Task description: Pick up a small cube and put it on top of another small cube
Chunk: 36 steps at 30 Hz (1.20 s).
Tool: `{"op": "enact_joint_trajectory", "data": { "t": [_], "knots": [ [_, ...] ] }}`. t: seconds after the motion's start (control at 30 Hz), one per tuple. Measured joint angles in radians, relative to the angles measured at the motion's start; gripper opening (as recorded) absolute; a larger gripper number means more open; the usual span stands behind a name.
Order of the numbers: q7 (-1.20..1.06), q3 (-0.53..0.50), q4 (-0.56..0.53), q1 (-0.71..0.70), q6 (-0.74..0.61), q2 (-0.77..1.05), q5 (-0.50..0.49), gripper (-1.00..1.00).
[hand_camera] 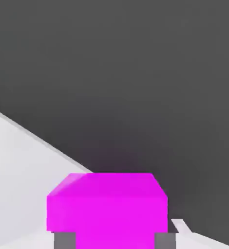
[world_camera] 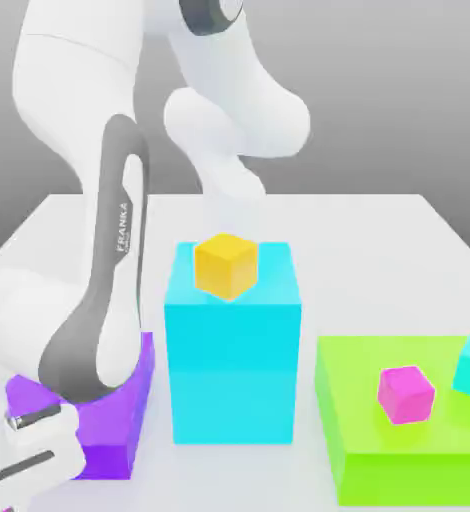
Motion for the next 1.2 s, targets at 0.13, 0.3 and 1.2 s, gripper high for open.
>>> {"op": "enact_joint_trajectory", "data": {
  "t": [0.13,0.3,1.2],
  "knots": [
    [0.051,-0.018,-0.04,0.026,-0.093,-0.132,-0.024,-1.0],
    [0.27,-0.054,-0.12,0.118,-0.192,-0.306,-0.086,-1.0],
    [1.218,0.13,-0.58,0.263,-0.638,-1.223,-0.04,-1.0]
  ]
}}
